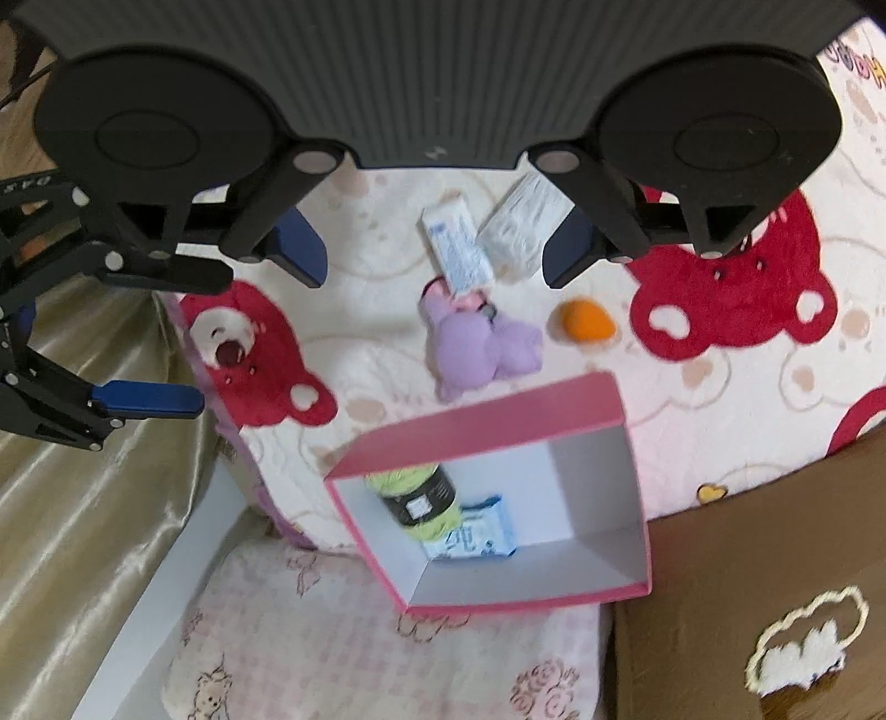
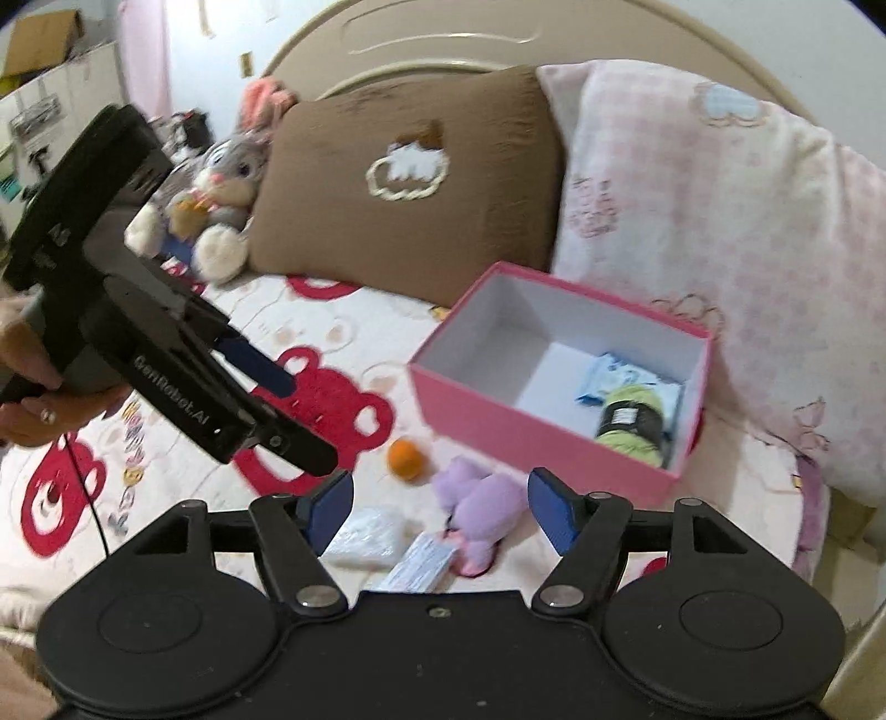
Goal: Organize objects
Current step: 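Withdraw the right tool from the box toward the remaining objects, then lower the right tool over the clear cotton-swab box and close on it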
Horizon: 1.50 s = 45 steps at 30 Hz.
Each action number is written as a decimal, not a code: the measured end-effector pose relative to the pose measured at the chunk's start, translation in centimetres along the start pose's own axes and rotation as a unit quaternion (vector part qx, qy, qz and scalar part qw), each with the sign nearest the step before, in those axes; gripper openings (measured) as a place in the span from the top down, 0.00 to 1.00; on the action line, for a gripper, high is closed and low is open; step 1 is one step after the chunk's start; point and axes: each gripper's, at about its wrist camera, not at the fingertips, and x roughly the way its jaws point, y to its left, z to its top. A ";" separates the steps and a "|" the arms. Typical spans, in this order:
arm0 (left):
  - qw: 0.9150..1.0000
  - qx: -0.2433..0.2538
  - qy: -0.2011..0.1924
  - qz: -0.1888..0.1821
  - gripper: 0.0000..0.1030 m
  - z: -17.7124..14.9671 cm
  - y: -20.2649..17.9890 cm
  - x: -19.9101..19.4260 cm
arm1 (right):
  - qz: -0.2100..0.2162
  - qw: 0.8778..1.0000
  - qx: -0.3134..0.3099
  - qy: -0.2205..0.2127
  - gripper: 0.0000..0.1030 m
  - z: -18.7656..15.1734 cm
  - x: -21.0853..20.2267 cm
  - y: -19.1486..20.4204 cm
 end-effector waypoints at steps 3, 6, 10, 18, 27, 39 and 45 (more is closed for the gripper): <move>1.000 0.000 0.006 0.006 0.15 -1.3 0.4 0.3 | 0.015 1.000 -0.024 0.002 0.27 -0.9 0.5 1.5; 1.000 -0.007 0.012 0.006 0.13 -2.4 1.0 1.0 | 0.026 0.999 -0.045 0.005 0.27 -1.9 1.5 2.6; 0.999 -0.032 0.019 0.002 0.10 -3.9 2.4 2.3 | 0.050 0.996 -0.068 0.012 0.20 -3.4 3.2 3.6; 0.995 -0.086 0.046 0.005 0.09 -6.7 5.6 5.6 | 0.085 0.990 -0.111 0.035 0.15 -6.1 7.9 5.1; 0.994 -0.105 0.023 0.015 0.09 -9.0 7.6 7.9 | 0.116 0.985 -0.118 0.051 0.15 -7.1 12.1 5.8; 0.983 -0.180 -0.032 0.009 0.09 -11.6 10.5 11.6 | 0.088 0.993 -0.056 0.052 0.15 -8.7 18.8 4.2; 0.980 -0.191 -0.052 -0.016 0.09 -12.1 11.1 13.6 | 0.098 0.988 -0.111 0.050 0.15 -9.3 20.2 4.9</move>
